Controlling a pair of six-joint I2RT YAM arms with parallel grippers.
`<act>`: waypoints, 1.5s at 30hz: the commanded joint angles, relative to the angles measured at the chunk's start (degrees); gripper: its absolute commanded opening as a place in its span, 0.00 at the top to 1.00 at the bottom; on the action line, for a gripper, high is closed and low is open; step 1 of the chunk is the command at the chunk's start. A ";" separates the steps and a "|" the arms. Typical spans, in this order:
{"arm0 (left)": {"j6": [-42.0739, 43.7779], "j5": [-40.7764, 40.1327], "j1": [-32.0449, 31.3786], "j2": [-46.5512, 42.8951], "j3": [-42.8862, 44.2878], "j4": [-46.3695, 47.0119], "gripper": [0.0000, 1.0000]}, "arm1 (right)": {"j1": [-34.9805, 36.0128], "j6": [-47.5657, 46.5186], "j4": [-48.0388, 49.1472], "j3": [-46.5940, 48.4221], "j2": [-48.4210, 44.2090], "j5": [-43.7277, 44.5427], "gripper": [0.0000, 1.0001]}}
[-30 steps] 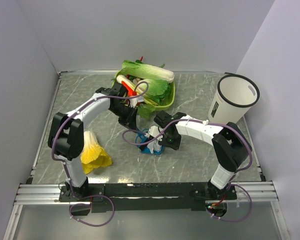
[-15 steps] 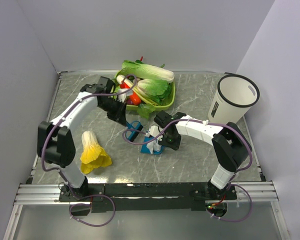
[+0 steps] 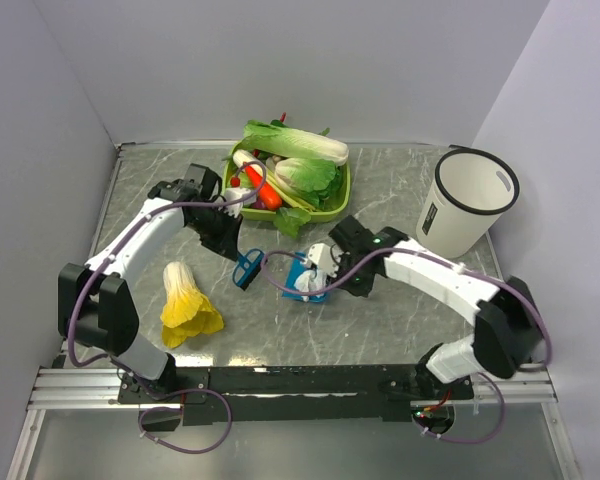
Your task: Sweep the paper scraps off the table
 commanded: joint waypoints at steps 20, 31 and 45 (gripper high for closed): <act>-1.91 5.31 -0.76 7.42 3.44 3.62 0.99 | -22.70 -5.47 -9.85 21.01 -15.35 -10.59 1.00; -3.14 7.68 -2.17 9.09 3.89 5.21 0.99 | -37.82 -3.45 -13.28 41.92 -5.61 -14.29 1.00; -3.67 8.65 -2.52 10.24 4.41 5.65 0.99 | -53.56 -4.85 -21.11 66.29 8.82 -5.27 1.00</act>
